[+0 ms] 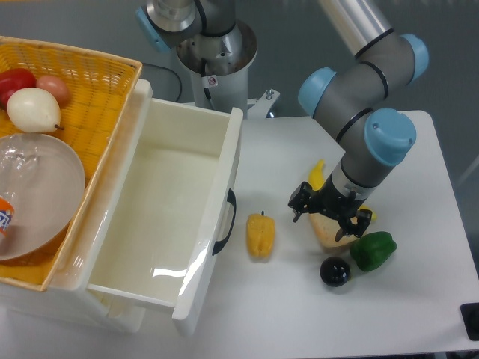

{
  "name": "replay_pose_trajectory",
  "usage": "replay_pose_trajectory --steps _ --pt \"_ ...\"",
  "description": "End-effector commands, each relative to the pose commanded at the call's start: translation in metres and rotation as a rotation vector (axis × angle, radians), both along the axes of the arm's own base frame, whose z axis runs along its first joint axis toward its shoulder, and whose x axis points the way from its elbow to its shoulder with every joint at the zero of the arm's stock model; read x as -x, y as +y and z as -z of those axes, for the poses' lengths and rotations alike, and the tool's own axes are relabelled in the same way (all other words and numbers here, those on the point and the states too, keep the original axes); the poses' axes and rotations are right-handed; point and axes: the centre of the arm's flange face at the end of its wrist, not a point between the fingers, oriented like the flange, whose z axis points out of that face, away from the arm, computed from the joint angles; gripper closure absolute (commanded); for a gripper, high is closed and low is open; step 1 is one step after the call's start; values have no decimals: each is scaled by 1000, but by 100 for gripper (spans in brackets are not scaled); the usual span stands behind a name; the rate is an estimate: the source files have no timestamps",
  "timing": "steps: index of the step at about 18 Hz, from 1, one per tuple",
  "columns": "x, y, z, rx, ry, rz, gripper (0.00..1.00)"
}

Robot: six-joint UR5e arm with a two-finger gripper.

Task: Pick up the yellow pepper
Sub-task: 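Raise the gripper slightly above the bread slice and banana, then move the open gripper over the yellow bell pepper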

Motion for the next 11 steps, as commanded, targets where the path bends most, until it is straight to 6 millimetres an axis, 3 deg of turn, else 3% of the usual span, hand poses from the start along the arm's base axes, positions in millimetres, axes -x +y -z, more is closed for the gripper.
replay_pose_trajectory --steps 4,7,11 --pt "2 -14 13 -91 -66 -35 0" --pt "-7 -6 12 -94 -75 -25 0" --pt "-30 12 26 -77 -102 14 0"
